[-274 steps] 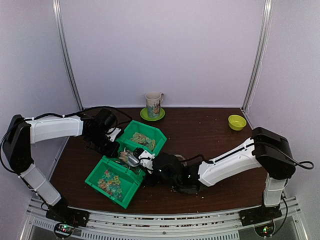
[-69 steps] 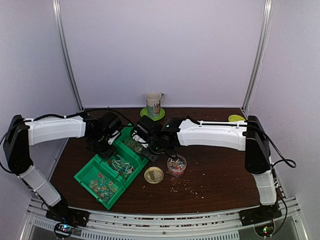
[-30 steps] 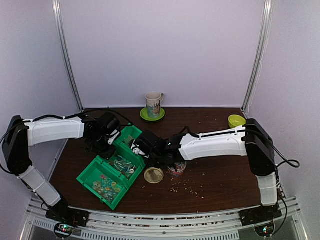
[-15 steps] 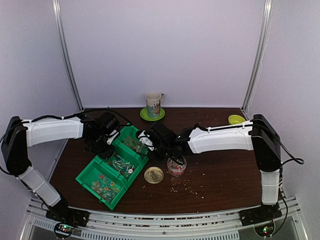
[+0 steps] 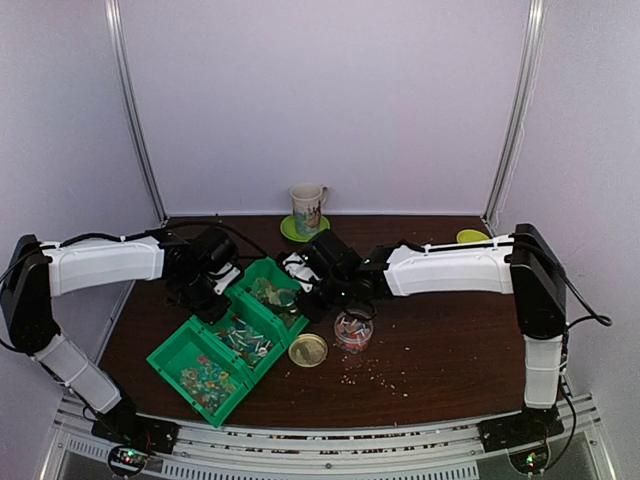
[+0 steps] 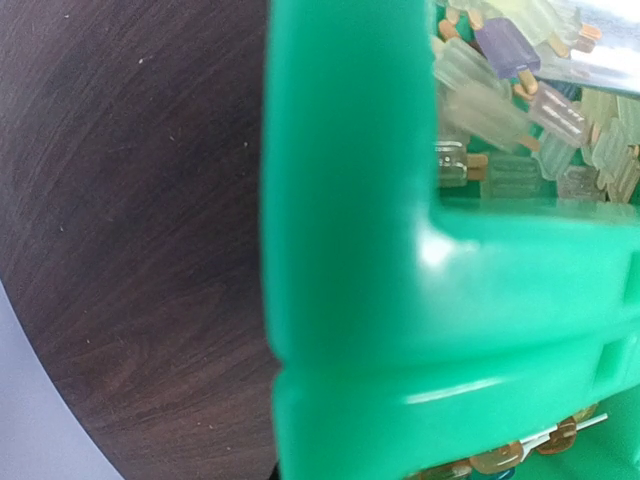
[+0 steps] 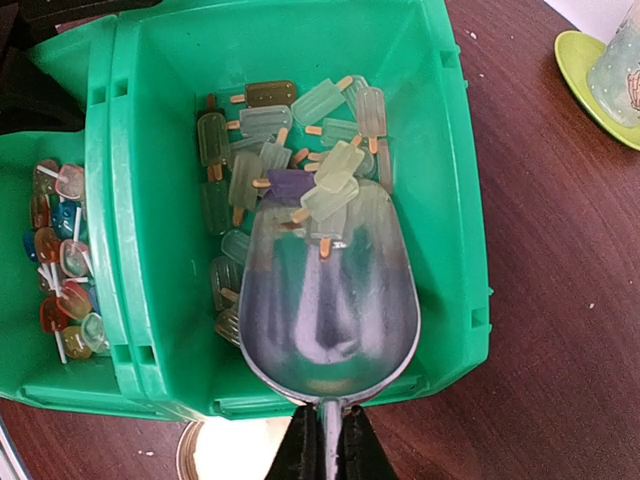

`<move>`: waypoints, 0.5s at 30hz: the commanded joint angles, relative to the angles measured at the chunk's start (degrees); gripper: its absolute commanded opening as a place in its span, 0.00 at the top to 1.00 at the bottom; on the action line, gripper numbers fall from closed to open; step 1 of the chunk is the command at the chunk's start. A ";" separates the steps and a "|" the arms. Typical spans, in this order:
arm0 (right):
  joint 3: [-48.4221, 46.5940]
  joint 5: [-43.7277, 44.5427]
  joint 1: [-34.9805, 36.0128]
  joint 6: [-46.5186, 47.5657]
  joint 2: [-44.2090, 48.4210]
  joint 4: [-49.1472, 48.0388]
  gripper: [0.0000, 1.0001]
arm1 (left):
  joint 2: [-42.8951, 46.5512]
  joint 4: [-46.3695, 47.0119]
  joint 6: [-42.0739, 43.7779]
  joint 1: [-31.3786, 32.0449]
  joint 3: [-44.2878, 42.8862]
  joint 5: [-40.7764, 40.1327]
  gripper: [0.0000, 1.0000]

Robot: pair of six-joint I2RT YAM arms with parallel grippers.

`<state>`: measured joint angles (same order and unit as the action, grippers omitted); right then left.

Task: Pack the candies
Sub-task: Scoop the fake candies from the plate.

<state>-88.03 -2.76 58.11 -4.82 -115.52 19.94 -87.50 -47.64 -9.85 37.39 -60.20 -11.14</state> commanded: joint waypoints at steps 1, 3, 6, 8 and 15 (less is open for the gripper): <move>0.34 1.67 0.57 -0.17 -1.73 2.11 1.00 | 4.68 11.24 4.11 1.46 -1.93 10.69 1.00; 0.54 4.21 1.35 1.83 -2.37 1.39 1.00 | 4.75 11.55 4.76 1.46 -1.82 11.48 1.00; 1.55 10.53 3.55 6.53 -3.91 -1.74 1.00 | 4.87 12.14 5.39 1.46 -1.63 13.14 1.00; 2.22 14.83 4.96 8.87 -5.07 -4.13 1.00 | 5.28 12.59 5.62 1.48 -1.43 14.44 1.00; 5.38 16.82 5.39 5.22 -5.51 -14.07 1.00 | 7.35 13.29 4.71 1.46 -1.09 17.46 1.00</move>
<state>-84.82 13.28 64.16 1.76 -117.60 11.64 -86.76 -46.41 -9.13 36.05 -59.11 -9.91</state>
